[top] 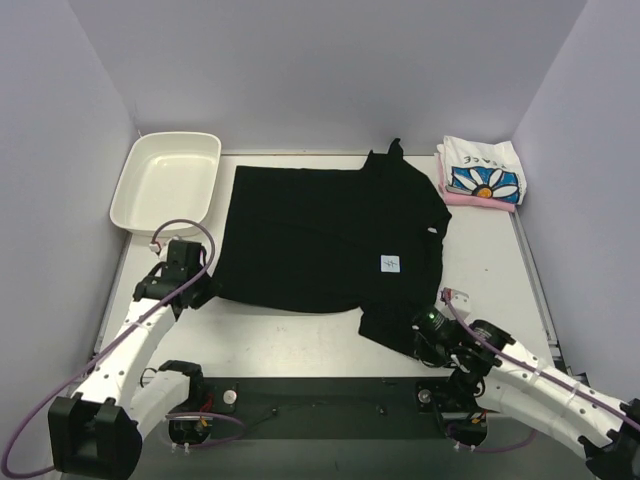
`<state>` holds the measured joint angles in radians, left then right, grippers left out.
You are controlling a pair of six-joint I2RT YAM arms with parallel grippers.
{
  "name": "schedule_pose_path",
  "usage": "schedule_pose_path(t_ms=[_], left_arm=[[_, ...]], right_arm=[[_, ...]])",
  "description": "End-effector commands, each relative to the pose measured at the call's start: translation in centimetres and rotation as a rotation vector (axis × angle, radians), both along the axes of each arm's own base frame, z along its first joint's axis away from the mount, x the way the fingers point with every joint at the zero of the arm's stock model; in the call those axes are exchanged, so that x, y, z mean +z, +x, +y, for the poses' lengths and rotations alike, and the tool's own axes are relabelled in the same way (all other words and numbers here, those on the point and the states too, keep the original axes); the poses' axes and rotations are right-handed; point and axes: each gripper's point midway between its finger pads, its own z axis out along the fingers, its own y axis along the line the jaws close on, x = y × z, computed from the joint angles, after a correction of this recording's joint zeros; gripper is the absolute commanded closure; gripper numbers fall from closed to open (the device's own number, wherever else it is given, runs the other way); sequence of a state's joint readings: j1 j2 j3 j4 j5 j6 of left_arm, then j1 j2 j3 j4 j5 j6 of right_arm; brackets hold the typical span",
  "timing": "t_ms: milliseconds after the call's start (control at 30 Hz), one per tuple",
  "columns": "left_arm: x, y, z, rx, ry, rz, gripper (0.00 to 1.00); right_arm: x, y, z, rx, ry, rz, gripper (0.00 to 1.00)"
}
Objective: Fold and stack the t-shirts
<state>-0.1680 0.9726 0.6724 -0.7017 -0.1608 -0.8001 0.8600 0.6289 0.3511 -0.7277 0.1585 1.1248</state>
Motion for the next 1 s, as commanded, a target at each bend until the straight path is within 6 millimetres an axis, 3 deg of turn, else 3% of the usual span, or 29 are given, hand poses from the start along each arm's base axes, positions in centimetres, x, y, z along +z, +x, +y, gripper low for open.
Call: schedule_pose_path(t_ms=[0,100,133,333,600,800,967], left_arm=[[3.0,-0.5,0.9,0.021,0.018,-0.067,1.00],[5.0,-0.7,1.0,0.021,0.018,-0.108,1.00],[5.5,-0.9,1.1,0.021,0.018,-0.122,1.00],[7.8,-2.0,1.8,0.029,0.038,-0.166,1.00],[9.1,-2.7,1.9,0.031,0.034,-0.190,1.00],[9.8,-2.2,2.3,0.037,0.055,-0.198,1.00],[9.8,-1.7,2.1,0.031,0.054,-0.195,1.00]], right_arm=[[5.4,1.4,-1.5,0.000,-0.042,-0.131,1.00],[8.2,2.4,-1.8,0.005,-0.032,-0.220,1.00],[10.0,3.0,-1.7,-0.004,-0.010,-0.264,1.00],[14.2,4.0,-2.1,-0.030,0.015,-0.363,1.00],[17.4,4.1,-4.1,-0.069,0.011,-0.455,1.00],[18.8,4.1,-5.4,-0.097,-0.002,-0.503,1.00],[19.1,4.2,-5.3,-0.092,-0.002,-0.505,1.00]])
